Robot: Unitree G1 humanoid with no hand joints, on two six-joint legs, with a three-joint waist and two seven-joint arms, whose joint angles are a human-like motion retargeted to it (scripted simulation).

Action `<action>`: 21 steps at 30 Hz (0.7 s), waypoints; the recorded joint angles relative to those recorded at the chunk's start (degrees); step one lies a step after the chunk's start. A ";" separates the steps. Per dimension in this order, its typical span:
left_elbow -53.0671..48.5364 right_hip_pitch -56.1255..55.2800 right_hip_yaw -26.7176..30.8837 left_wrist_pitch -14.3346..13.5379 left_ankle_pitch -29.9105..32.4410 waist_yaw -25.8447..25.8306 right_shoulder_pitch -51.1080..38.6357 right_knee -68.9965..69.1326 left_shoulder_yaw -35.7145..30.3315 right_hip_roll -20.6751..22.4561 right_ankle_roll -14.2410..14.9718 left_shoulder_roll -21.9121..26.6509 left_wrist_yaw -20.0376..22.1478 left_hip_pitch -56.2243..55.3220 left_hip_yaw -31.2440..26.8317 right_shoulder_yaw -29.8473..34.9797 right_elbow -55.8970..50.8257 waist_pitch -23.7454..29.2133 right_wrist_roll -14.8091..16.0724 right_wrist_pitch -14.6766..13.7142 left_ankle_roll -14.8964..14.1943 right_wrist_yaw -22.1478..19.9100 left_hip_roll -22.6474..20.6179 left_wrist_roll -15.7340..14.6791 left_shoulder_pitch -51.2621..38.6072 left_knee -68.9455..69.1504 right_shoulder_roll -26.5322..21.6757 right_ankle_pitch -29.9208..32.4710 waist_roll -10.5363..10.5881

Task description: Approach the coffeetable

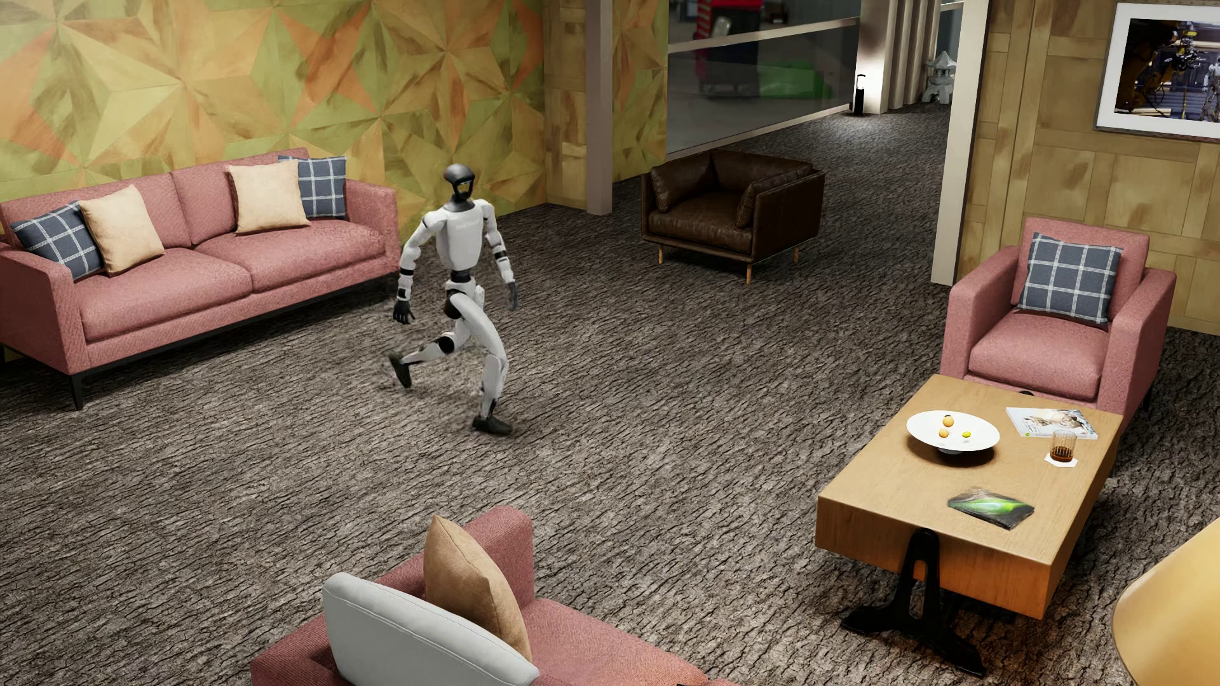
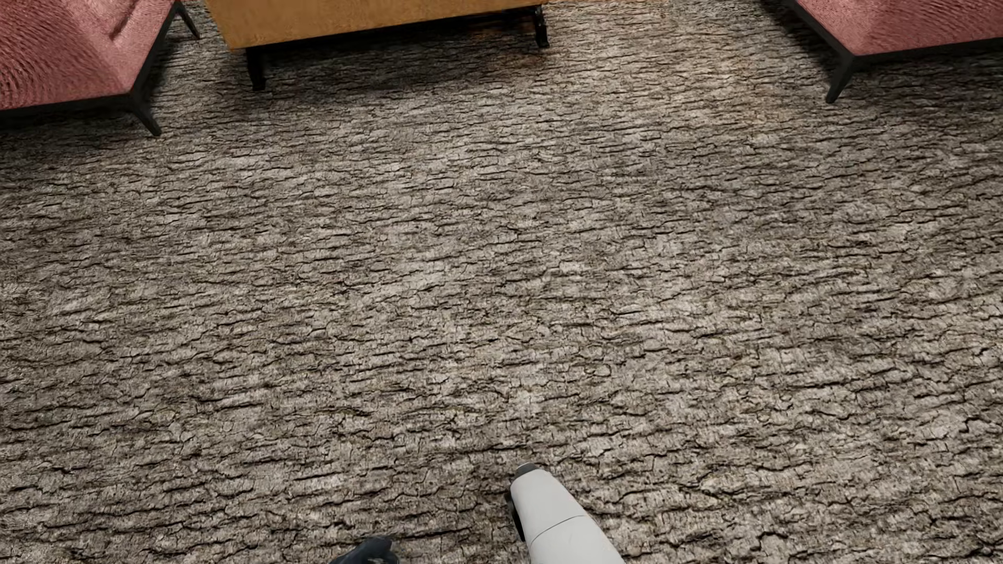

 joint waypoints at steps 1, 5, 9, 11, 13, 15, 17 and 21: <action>-0.53 6.27 0.00 0.00 11.21 2.82 -1.56 3.33 -2.00 3.04 0.00 1.40 0.00 -2.03 0.00 -2.26 -0.54 3.66 0.00 0.00 0.00 0.00 0.11 0.00 2.30 12.44 1.58 -3.93 -1.35; 7.40 29.15 0.00 0.00 2.37 20.07 -6.49 -7.75 -5.99 6.43 0.00 -1.64 0.00 -29.72 0.00 -5.47 -12.88 2.51 0.00 0.00 0.00 0.00 -3.37 0.00 10.52 40.51 4.87 -6.73 -4.81; 9.72 55.37 0.00 0.00 10.76 35.45 -12.83 -24.52 -11.25 4.21 0.00 -0.18 0.00 -45.12 0.00 -11.85 -30.57 2.61 0.00 0.00 0.00 0.00 -5.39 0.00 20.07 -1.80 2.65 -5.30 -6.21; 9.05 63.82 0.00 0.00 -19.98 40.00 -18.27 -26.78 -13.00 2.56 0.00 1.55 0.00 -50.61 0.00 -13.29 -35.32 1.60 0.00 0.00 0.00 0.00 -4.67 0.00 23.37 -11.53 0.67 -9.70 -7.06; 12.13 68.99 0.00 0.00 -17.92 47.45 -20.10 -24.91 -13.18 -2.23 0.00 1.55 0.00 -54.60 0.00 -18.01 -36.06 2.20 0.00 0.00 0.00 0.00 -2.57 0.00 24.74 -11.20 -0.14 -6.57 -7.44; 15.58 66.94 0.00 0.00 12.38 47.59 -18.00 -14.79 -11.97 -6.99 0.00 0.05 0.00 -58.94 0.00 -17.84 -32.50 0.14 0.00 0.00 0.00 0.00 -5.37 0.00 25.91 -1.95 1.14 16.05 -10.04; 16.95 57.89 0.00 0.00 10.79 40.48 -14.82 7.00 -13.70 -7.00 0.00 -0.59 0.00 -53.85 0.00 -15.23 -25.17 0.85 0.00 0.00 0.00 0.00 -10.40 0.00 22.73 5.49 3.51 27.78 -11.27; 6.52 35.22 0.00 0.00 -4.05 24.78 -5.94 22.66 -5.10 -1.38 0.00 -0.59 0.00 -24.68 0.00 -2.49 -10.27 2.66 0.00 0.00 0.00 0.00 -14.08 0.00 13.05 -7.67 5.32 0.11 -7.97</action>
